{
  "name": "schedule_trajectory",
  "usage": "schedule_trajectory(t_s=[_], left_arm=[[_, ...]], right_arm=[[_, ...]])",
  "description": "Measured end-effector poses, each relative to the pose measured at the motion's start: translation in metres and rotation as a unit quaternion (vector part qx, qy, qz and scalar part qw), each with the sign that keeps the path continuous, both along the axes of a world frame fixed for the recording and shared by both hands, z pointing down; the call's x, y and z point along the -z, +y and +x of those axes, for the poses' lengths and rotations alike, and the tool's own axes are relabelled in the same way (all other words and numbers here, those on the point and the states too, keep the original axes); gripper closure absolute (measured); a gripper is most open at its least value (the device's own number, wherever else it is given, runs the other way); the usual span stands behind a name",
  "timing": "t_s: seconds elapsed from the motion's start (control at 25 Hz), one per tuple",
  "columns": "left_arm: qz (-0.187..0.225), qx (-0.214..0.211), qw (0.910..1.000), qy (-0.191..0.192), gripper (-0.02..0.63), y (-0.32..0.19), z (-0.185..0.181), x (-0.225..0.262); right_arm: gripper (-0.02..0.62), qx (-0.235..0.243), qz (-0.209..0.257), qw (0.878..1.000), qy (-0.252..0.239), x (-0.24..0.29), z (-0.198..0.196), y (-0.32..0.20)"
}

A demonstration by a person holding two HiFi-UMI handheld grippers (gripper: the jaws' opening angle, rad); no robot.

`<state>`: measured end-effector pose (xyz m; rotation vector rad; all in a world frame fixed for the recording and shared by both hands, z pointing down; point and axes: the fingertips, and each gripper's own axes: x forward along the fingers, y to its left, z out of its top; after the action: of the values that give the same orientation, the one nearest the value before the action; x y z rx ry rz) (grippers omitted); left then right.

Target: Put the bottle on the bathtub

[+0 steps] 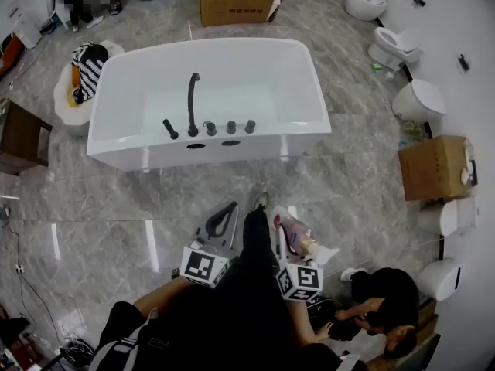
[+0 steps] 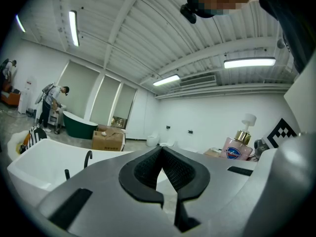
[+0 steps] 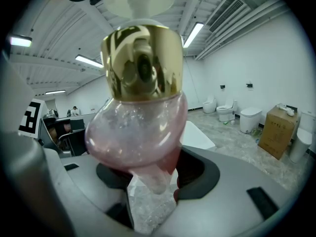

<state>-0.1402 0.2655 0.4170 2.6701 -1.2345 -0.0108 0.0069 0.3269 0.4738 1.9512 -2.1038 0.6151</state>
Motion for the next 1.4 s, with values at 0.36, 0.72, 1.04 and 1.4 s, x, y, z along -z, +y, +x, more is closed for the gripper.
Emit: schedule_trajectory(t_s=[0.36, 0.72, 1.04, 1.4], left_arm=[[0.01, 0.024, 0.9996, -0.008, 0.591, -0.07, 0.015, 0.002], [0.006, 0.029, 0.9994, -0.019, 0.591, -0.166, 0.068, 0.001], [-0.002, 0.042, 0.9987, -0.029, 0.591, -0.237, 0.113, 0.001], [-0.015, 0.075, 0.9963, -0.04, 0.591, -0.284, 0.133, -0.003]], right_arm=[[0.368, 0.01, 0.002, 1.0, -0.002, -0.005, 0.025, -0.074], [0.368, 0.025, -0.007, 1.0, 0.001, -0.009, 0.075, -0.175], [0.368, 0.05, -0.019, 0.999, 0.007, -0.024, 0.117, -0.255], [0.368, 0.085, -0.037, 0.996, 0.013, -0.053, 0.143, -0.334]])
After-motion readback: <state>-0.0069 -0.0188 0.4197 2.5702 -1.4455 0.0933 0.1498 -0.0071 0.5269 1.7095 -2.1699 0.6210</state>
